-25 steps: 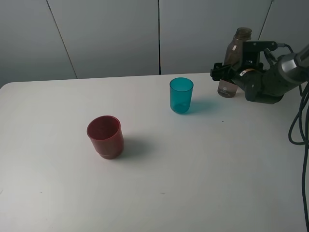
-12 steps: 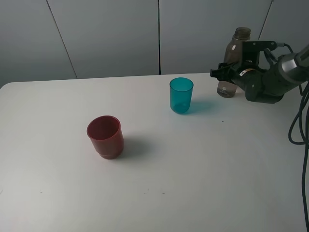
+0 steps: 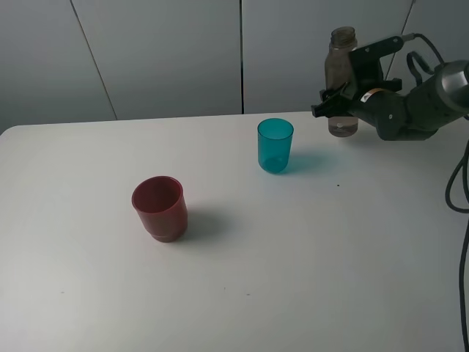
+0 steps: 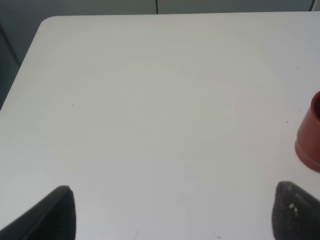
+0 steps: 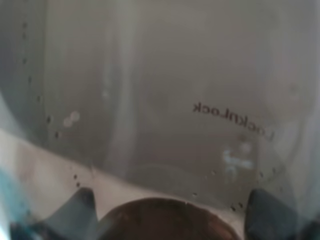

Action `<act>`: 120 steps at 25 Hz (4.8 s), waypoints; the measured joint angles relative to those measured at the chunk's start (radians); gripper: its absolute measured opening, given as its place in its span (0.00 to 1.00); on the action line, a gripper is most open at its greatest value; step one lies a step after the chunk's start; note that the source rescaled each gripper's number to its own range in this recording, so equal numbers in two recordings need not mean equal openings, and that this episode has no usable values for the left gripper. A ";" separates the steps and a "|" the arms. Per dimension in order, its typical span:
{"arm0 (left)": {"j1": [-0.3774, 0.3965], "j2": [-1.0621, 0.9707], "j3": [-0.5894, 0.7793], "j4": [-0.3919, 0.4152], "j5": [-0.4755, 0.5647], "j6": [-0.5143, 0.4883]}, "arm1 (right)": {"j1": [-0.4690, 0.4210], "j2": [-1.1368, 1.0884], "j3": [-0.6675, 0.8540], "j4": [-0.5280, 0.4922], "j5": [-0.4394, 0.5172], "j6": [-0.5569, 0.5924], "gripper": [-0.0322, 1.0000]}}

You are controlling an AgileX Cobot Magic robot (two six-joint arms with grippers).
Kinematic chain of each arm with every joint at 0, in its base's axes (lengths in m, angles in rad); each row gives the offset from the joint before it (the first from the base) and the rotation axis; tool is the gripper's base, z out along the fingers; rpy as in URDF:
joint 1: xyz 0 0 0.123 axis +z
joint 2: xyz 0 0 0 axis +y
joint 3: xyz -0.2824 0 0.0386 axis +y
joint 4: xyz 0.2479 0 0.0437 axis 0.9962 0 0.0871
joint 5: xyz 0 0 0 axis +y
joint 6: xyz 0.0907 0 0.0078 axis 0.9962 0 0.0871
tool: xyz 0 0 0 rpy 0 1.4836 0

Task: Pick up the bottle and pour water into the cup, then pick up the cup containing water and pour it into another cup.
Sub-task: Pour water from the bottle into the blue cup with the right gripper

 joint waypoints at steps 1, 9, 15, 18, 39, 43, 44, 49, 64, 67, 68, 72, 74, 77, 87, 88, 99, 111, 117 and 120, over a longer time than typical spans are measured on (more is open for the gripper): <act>0.000 0.000 0.000 0.000 0.000 0.000 | 0.005 -0.017 0.000 -0.008 0.000 -0.029 0.03; 0.000 0.000 0.000 0.000 0.000 0.000 | 0.046 -0.063 0.000 0.011 0.010 -0.262 0.03; 0.000 0.000 0.000 0.000 0.000 0.000 | 0.080 -0.063 0.000 0.073 0.025 -0.490 0.03; 0.000 0.000 0.000 0.000 0.000 0.000 | 0.090 -0.063 0.008 0.096 0.023 -0.633 0.03; 0.000 0.000 0.000 0.000 0.000 0.000 | 0.091 -0.063 0.100 0.203 -0.010 -1.028 0.03; 0.000 0.000 0.000 0.000 0.000 0.000 | 0.091 -0.063 0.100 0.225 -0.010 -1.134 0.03; 0.000 0.000 0.000 0.000 0.000 0.000 | 0.091 -0.063 0.100 0.229 -0.010 -1.164 0.03; 0.000 0.000 0.000 0.000 0.000 0.002 | 0.091 -0.063 0.100 0.250 -0.012 -1.270 0.03; 0.000 0.000 0.000 0.000 0.000 0.002 | 0.091 -0.063 0.100 0.253 -0.034 -1.443 0.03; 0.000 0.000 0.000 0.000 0.000 0.002 | 0.091 -0.063 0.100 0.240 -0.034 -1.447 0.03; 0.000 0.000 0.000 0.000 0.000 0.002 | 0.091 -0.063 0.100 0.236 -0.034 -1.447 0.03; 0.000 0.000 0.000 0.000 0.000 0.002 | 0.091 -0.063 0.100 0.220 -0.034 -1.452 0.03; 0.000 0.000 0.000 0.000 0.000 0.002 | 0.091 -0.063 0.100 0.220 -0.034 -1.470 0.03; 0.000 0.000 0.000 0.000 0.000 0.002 | 0.091 -0.063 0.100 0.220 -0.034 -1.504 0.03; 0.000 0.000 0.000 0.000 0.000 0.002 | 0.091 -0.063 0.088 0.195 -0.042 -1.531 0.03; 0.000 0.000 0.000 0.000 0.000 0.002 | 0.091 -0.063 0.088 0.193 -0.045 -1.535 0.03; 0.000 0.000 0.000 0.000 0.000 0.002 | 0.091 -0.063 0.078 0.175 -0.053 -1.618 0.03; 0.000 0.000 0.000 0.000 0.000 0.002 | 0.091 -0.063 0.078 0.171 -0.057 -1.674 0.03; 0.000 0.000 0.000 0.000 0.000 0.002 | 0.091 -0.063 0.077 0.171 -0.066 -1.676 0.03; 0.000 0.000 0.000 0.000 0.000 0.002 | 0.091 -0.063 0.077 0.171 -0.070 -1.678 0.03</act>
